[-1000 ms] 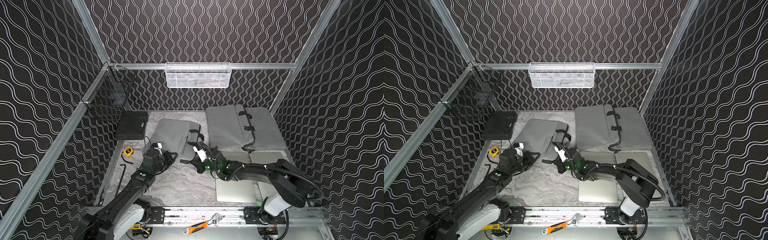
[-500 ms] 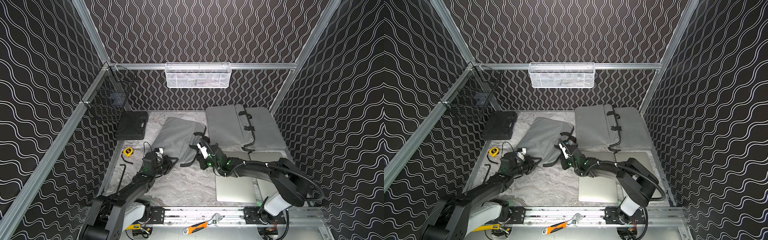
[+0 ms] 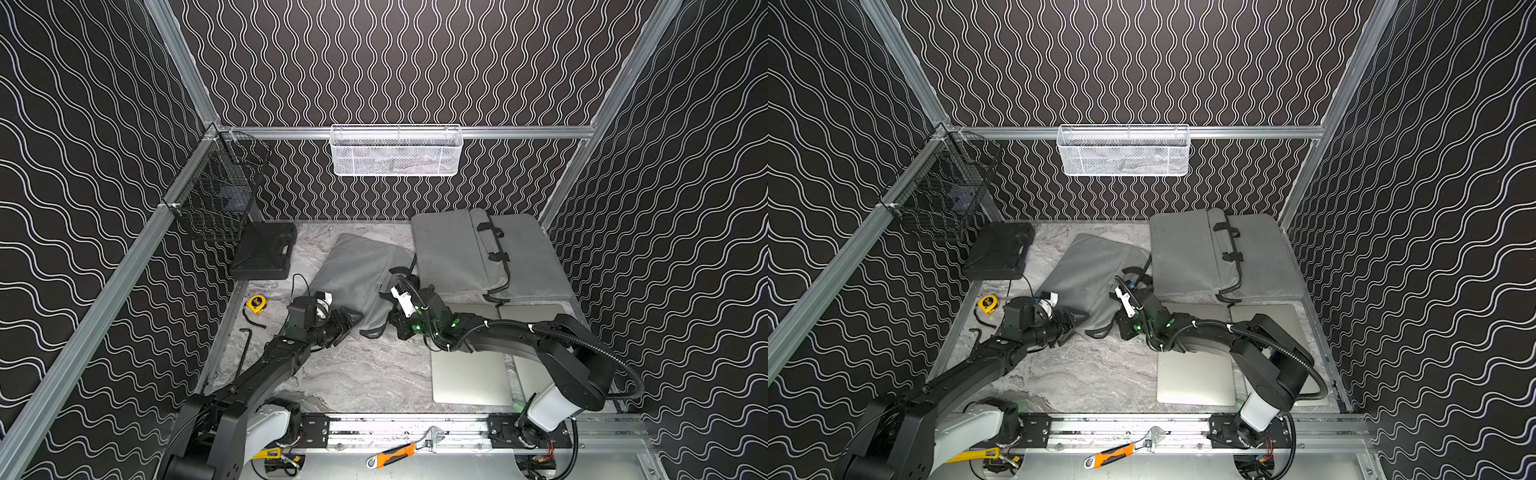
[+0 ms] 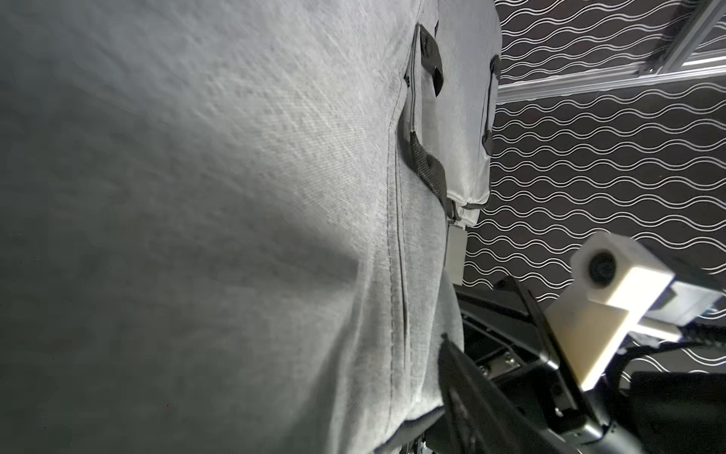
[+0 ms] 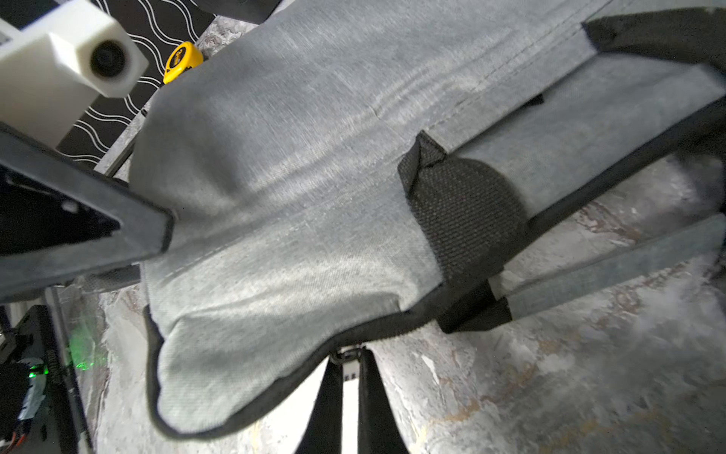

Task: Open the zippered laptop bag and take out the laptop
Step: Unzip the zipper on the zippered laptop bag.

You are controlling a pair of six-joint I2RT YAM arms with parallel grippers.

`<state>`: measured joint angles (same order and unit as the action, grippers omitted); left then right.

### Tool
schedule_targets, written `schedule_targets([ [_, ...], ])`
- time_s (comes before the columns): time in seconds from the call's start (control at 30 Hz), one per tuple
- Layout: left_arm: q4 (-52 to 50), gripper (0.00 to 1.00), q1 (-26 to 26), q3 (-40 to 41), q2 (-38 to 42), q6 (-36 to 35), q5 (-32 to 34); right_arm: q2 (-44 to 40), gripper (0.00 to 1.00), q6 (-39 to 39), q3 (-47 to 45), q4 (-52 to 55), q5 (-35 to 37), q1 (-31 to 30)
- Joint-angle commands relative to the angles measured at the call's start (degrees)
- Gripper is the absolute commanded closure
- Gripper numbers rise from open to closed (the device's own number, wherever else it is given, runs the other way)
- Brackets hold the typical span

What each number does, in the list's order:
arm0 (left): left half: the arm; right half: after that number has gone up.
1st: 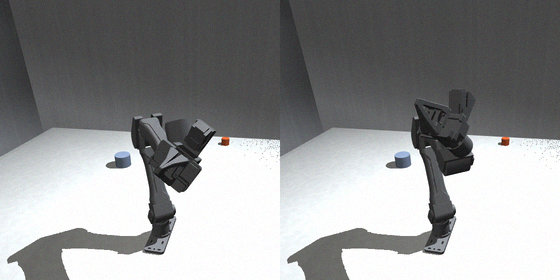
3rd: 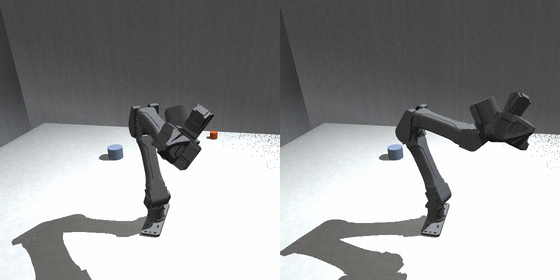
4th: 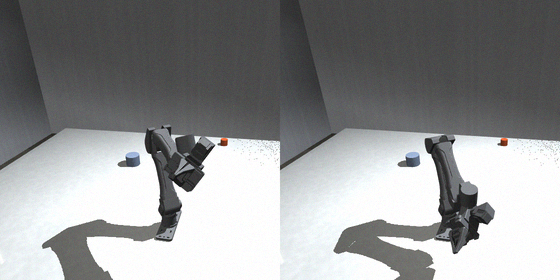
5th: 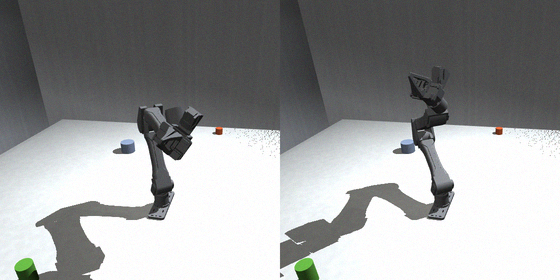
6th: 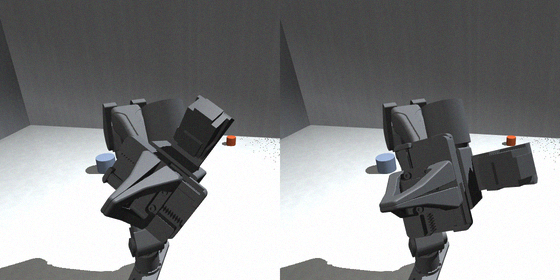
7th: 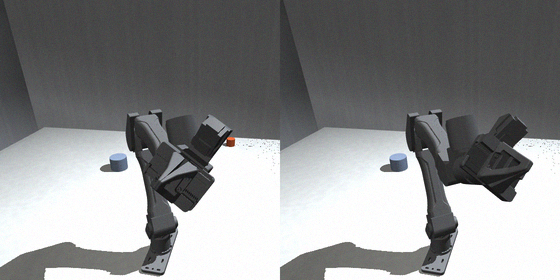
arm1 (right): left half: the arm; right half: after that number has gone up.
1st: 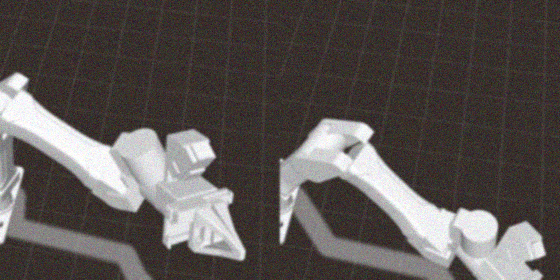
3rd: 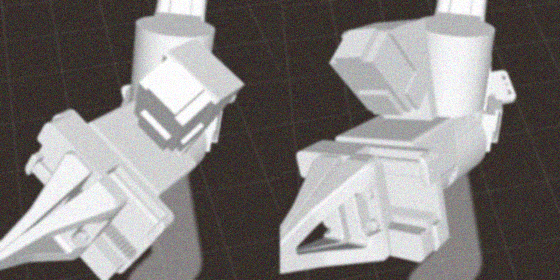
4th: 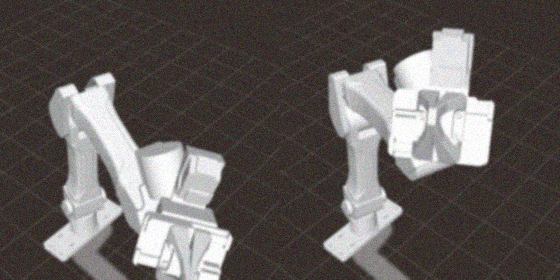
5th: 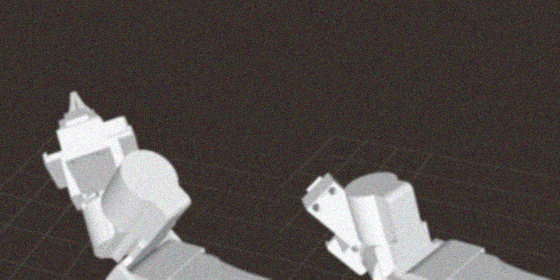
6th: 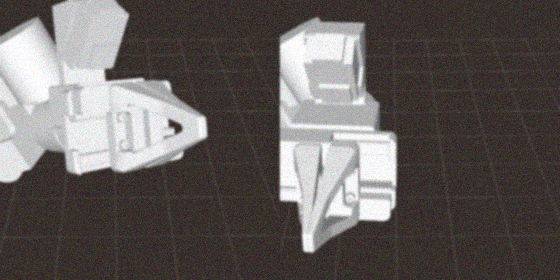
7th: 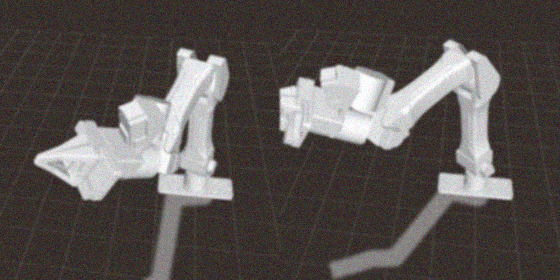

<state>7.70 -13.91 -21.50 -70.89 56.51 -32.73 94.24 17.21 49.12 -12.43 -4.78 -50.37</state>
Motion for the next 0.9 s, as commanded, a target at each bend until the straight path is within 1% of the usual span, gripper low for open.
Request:
schedule_targets([
  [0.0,-4.68,0.28,-1.43,-2.8,2.05,-5.08,1.78,-0.71,1.0,0.93,1.89,-0.96,0.31,-0.01],
  [0.1,-13.06,0.28,-4.72,-7.06,4.4,-10.74,5.99,-1.26,1.0,0.93,2.73,-0.96,1.12,0.26],
  [0.17,-18.06,0.28,-7.41,-9.85,6.29,-14.19,9.02,-1.72,1.0,0.73,3.73,-0.63,0.25,0.27],
  [0.23,-22.92,0.28,-11.01,-12.69,8.29,-18.02,13.79,-2.16,1.0,0.28,4.47,-0.79,-1.3,0.27],
  [0.3,-26.22,0.28,-13.13,-14.46,8.89,-20.78,16.78,-2.45,1.0,0.73,4.41,-1.34,-1.72,0.27],
  [0.43,-29.85,0.27,-14.11,-16.28,8.08,-23.7,16.72,-3.07,1.0,1.67,4.09,-1.13,-1.56,0.53],
  [0.57,-28.63,0.28,-15.86,-16.67,8.81,-28.38,12.97,-3.64,1.0,2.69,2.88,-2.06,-2.15,1.29],
  [0.67,-29.82,0.28,-17.18,-18.94,9.04,-32.11,11.55,-4.01,1.0,3.78,2.19,-2.39,-3.04,2.16],
  [0.77,-32.02,0.28,-18.06,-21.92,8.61,-35.91,13.17,-4.41,1.0,3.79,1.49,-3.13,-3.56,2.26],
  [0.87,-33.12,0.26,-18.72,-23.95,7.15,-38.39,16.58,-4.32,1.0,3.79,1.71,-3.04,-4.61,2.29],
])
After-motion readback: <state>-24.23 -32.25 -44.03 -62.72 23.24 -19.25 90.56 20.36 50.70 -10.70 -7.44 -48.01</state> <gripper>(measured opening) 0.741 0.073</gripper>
